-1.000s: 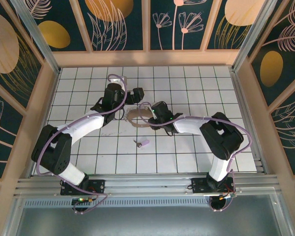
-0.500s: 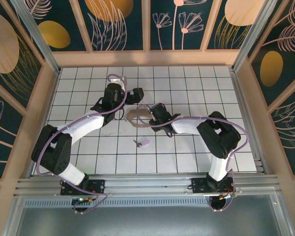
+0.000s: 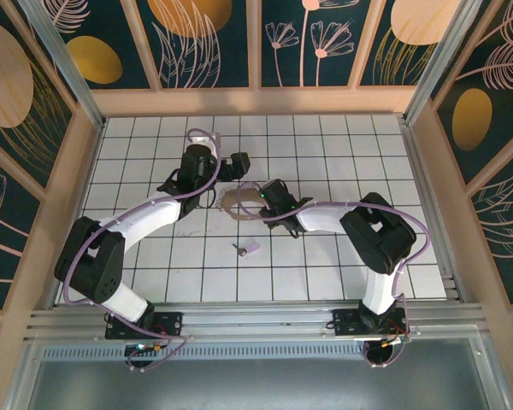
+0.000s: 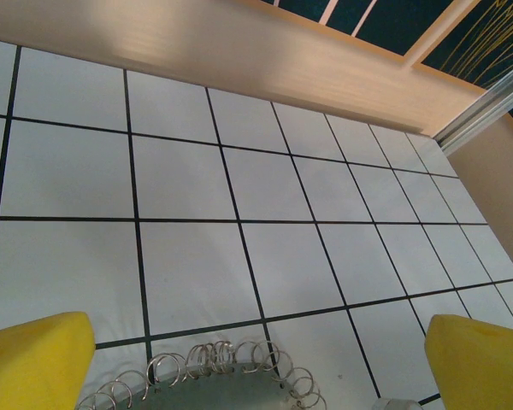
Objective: Put the keys on the keyring
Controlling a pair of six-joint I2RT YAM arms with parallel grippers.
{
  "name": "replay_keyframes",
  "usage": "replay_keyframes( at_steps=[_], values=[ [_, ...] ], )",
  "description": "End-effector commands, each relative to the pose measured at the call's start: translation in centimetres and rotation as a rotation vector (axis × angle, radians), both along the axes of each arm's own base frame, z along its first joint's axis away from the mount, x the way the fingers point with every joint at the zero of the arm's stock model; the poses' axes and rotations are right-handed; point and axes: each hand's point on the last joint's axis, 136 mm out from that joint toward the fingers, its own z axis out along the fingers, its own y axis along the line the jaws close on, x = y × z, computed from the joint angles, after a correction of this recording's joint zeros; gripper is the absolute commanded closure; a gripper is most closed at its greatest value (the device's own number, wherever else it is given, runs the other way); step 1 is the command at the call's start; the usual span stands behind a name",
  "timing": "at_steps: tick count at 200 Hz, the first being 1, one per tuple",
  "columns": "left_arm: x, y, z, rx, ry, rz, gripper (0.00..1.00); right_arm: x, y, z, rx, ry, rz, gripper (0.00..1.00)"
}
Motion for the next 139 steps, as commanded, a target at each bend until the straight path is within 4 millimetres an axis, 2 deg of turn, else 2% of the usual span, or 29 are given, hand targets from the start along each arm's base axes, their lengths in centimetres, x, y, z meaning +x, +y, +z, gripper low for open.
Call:
replay_keyframes(
  at_steps=[1, 23, 44, 72, 98, 139],
  values=[
    [0.2, 0.2, 1.5, -0.008, -0.032, 0.0, 0.01, 0.7, 0.3, 0.2, -0.018, -0.019, -0.003, 0.82],
    [0.2, 0.2, 1.5, -0.01, -0.031, 0.0, 0.01, 0.8, 0.3, 0.3, -0.019, -0.023, -0.004, 0.89],
    [0.2, 0.2, 1.5, -0.01, -0.031, 0.0, 0.01, 0.9, 0.3, 0.8, -0.016, -0.032, -0.005, 1.0],
    [0.3, 0.1, 1.7, -0.017, -0.034, -0.002, 0.01, 1.3, 0.5, 2.2, -0.003, -0.06, -0.004, 1.0],
    [0.3, 0.1, 1.8, -0.028, -0.033, 0.0, 0.01, 1.5, 1.0, 4.6, 0.089, -0.06, 0.014, 1.0],
    [0.1, -0.1, 2.0, -0.047, -0.032, -0.009, 0.01, 1.5, 1.7, 9.5, 0.363, -0.021, 0.085, 1.0]
  ],
)
